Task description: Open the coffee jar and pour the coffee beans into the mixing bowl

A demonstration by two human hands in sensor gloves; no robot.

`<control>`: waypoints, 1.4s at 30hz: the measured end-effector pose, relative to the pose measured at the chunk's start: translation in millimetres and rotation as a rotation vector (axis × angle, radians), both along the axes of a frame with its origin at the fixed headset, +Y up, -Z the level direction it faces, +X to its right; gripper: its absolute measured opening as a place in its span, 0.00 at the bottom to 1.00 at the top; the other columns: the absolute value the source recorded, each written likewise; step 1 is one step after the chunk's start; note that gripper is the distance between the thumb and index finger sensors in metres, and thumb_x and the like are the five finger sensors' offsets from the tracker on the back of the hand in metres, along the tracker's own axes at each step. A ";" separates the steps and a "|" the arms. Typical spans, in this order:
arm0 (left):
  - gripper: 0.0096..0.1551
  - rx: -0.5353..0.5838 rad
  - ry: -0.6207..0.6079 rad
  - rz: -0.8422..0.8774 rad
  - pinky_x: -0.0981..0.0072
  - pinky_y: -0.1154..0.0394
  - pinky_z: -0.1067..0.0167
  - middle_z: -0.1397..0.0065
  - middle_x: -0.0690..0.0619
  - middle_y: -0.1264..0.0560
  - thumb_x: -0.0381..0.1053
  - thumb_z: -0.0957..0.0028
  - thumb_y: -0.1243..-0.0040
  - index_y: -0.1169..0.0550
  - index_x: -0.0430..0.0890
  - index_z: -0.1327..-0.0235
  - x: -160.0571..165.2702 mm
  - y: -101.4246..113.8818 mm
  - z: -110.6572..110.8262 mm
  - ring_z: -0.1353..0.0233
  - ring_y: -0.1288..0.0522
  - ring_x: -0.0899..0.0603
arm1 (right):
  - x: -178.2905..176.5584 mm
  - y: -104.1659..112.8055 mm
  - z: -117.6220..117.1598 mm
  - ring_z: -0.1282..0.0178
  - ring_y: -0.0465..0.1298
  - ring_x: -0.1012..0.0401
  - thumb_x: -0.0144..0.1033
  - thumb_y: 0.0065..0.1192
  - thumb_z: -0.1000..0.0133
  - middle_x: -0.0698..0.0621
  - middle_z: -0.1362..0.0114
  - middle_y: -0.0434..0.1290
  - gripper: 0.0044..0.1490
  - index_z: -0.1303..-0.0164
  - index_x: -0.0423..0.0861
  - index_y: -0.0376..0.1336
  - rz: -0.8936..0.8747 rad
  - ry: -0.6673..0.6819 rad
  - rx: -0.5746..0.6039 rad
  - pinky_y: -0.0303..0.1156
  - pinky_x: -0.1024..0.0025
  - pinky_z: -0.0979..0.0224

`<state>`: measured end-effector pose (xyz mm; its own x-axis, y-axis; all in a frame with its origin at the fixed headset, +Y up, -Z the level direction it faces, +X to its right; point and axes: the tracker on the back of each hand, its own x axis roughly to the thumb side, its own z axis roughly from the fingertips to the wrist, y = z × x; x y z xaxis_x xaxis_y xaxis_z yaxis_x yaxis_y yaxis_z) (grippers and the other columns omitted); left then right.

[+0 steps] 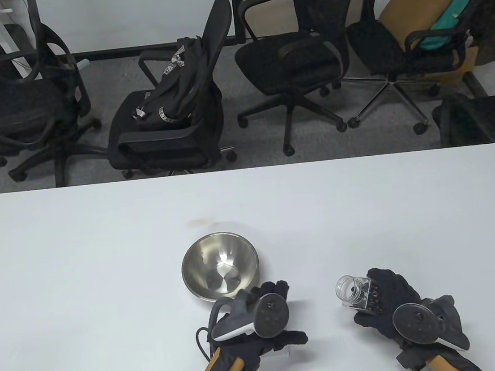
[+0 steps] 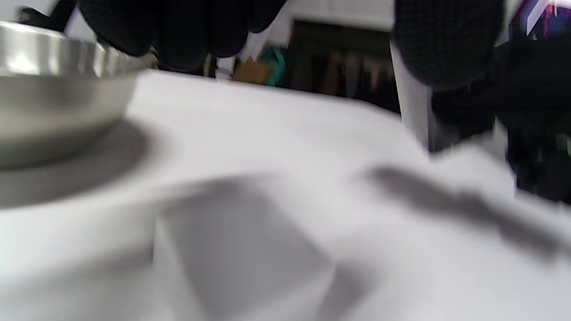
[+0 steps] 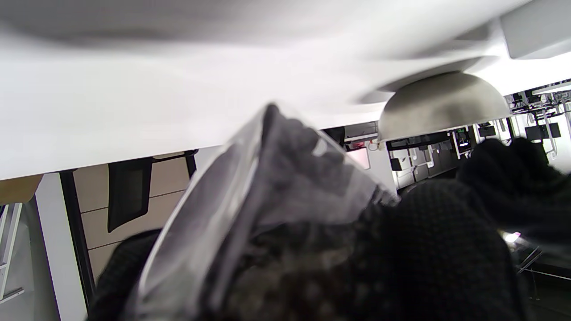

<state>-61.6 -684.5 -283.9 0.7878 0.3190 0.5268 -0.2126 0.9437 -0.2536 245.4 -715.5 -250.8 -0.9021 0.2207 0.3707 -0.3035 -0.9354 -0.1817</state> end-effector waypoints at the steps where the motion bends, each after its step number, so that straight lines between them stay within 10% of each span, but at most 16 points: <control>1: 0.62 0.024 0.063 0.066 0.35 0.28 0.30 0.18 0.32 0.35 0.69 0.45 0.35 0.39 0.31 0.11 -10.8 4.6 -2.9 0.23 0.29 0.27 | -0.3 -0.2 0.0 0.30 0.67 0.40 0.55 0.76 0.49 0.30 0.25 0.59 0.63 0.21 0.32 0.46 0.002 0.001 0.000 0.68 0.37 0.28; 8: 0.58 0.114 0.486 0.313 0.34 0.29 0.30 0.18 0.30 0.37 0.60 0.41 0.30 0.41 0.29 0.12 -81.1 6.5 -29.3 0.24 0.30 0.25 | -1.8 -0.9 -0.3 0.30 0.67 0.41 0.55 0.76 0.49 0.30 0.25 0.59 0.63 0.22 0.31 0.46 0.015 0.002 -0.005 0.69 0.37 0.28; 19: 0.62 -0.266 0.796 0.488 0.40 0.26 0.32 0.19 0.24 0.42 0.55 0.38 0.29 0.50 0.22 0.14 -159.5 -60.4 -70.2 0.24 0.32 0.24 | -3.8 -2.3 -0.5 0.30 0.67 0.40 0.55 0.76 0.49 0.30 0.25 0.60 0.63 0.22 0.31 0.46 0.026 0.002 -0.018 0.69 0.37 0.28; 42: 0.24 -0.410 0.916 0.645 0.70 0.12 0.50 0.32 0.27 0.25 0.35 0.29 0.44 0.29 0.25 0.25 -159.3 -92.1 -84.2 0.43 0.16 0.35 | 1.5 -2.3 -2.8 0.30 0.67 0.41 0.55 0.76 0.49 0.30 0.25 0.59 0.63 0.21 0.31 0.46 0.010 -0.022 -0.026 0.69 0.37 0.28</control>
<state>-220.8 -776.6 -368.1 0.4499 0.8075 -0.3816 -0.8769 0.4803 -0.0176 247.0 -717.8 -253.6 -0.9122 0.2214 0.3447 -0.2907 -0.9427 -0.1637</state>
